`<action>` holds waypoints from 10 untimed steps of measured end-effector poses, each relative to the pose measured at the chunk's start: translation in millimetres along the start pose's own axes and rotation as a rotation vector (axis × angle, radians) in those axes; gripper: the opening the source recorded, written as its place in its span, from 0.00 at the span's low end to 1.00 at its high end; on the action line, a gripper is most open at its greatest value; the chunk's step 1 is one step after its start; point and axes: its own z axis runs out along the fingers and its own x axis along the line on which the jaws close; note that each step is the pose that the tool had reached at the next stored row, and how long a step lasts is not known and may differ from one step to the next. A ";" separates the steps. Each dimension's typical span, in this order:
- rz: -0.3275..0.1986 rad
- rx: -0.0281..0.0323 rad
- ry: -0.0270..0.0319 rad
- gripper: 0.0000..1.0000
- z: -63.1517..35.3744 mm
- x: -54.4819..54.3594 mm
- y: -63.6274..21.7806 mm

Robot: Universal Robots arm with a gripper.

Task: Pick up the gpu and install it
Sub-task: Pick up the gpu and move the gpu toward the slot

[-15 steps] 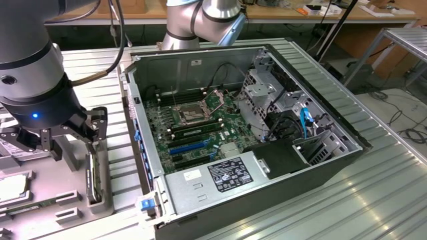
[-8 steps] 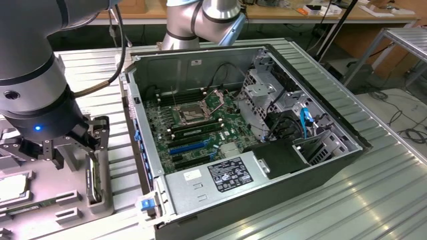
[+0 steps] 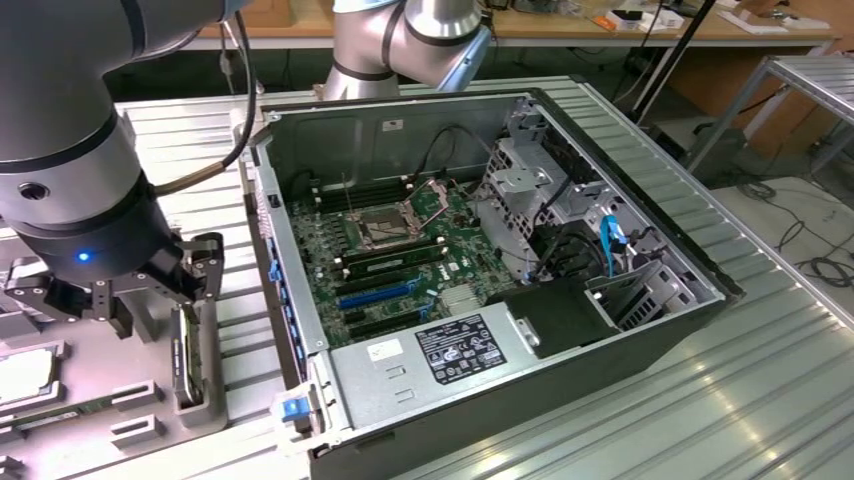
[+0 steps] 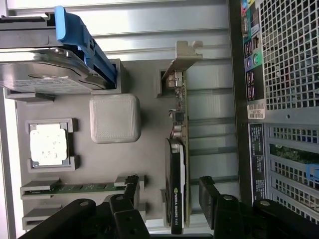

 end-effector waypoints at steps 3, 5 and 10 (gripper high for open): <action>0.000 -0.0001 -0.0001 0.60 1.8 -2.2 -0.3; 0.000 0.0001 0.0000 0.60 4.8 -2.2 -1.1; 0.000 0.0000 -0.0002 0.60 11.3 -2.1 -2.1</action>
